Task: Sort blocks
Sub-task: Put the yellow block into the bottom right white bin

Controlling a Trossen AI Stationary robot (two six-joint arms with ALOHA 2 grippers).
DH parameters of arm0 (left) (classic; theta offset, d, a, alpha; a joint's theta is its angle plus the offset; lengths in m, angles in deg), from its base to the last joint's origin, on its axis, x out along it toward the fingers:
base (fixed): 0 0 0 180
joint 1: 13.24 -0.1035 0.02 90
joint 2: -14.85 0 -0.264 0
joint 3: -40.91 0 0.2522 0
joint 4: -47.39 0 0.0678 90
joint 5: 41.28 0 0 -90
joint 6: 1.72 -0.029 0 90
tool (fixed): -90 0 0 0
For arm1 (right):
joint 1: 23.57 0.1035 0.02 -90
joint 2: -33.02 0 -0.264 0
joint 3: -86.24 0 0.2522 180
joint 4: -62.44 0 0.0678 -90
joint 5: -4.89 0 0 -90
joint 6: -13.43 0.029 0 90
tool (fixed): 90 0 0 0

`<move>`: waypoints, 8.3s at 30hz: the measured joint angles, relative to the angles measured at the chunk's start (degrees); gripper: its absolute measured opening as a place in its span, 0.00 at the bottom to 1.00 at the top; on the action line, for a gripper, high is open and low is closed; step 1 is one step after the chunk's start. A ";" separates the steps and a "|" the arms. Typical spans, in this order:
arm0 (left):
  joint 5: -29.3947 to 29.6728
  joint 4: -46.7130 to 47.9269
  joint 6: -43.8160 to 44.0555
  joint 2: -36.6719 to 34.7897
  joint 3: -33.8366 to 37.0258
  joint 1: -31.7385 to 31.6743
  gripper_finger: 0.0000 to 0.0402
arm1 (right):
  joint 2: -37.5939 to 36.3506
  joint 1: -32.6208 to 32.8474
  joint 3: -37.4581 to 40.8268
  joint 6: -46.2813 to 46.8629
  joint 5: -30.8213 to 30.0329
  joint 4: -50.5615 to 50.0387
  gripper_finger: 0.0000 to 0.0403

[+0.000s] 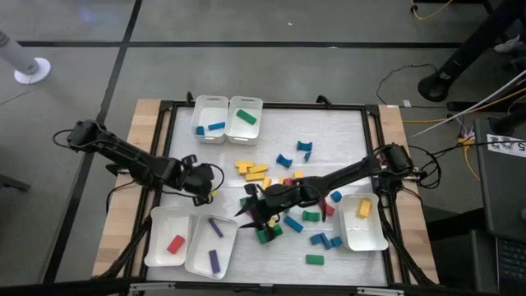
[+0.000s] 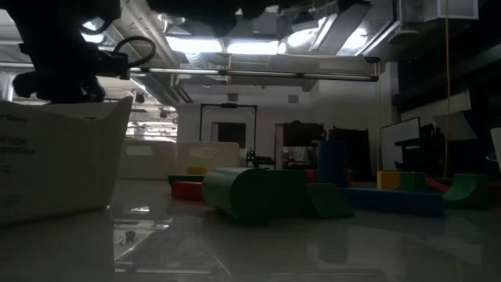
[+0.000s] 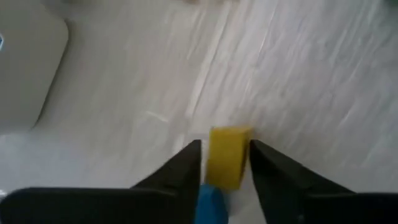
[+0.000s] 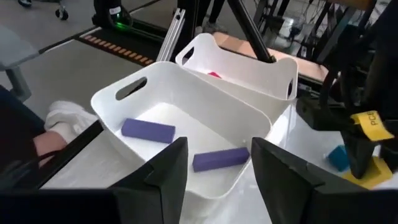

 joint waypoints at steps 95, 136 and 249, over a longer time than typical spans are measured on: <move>-19.28 -77.72 -38.97 37.12 -30.25 -7.37 0.24 | -27.02 14.61 0.17 49.43 -23.60 -74.78 0.14; -16.42 -7.53 -32.18 22.00 -30.25 -20.36 0.43 | -27.02 24.37 13.81 69.22 4.82 -93.29 0.37; -13.45 -13.81 -32.23 31.56 -21.81 -18.74 0.29 | -27.02 24.37 8.78 69.02 -15.24 -89.60 0.31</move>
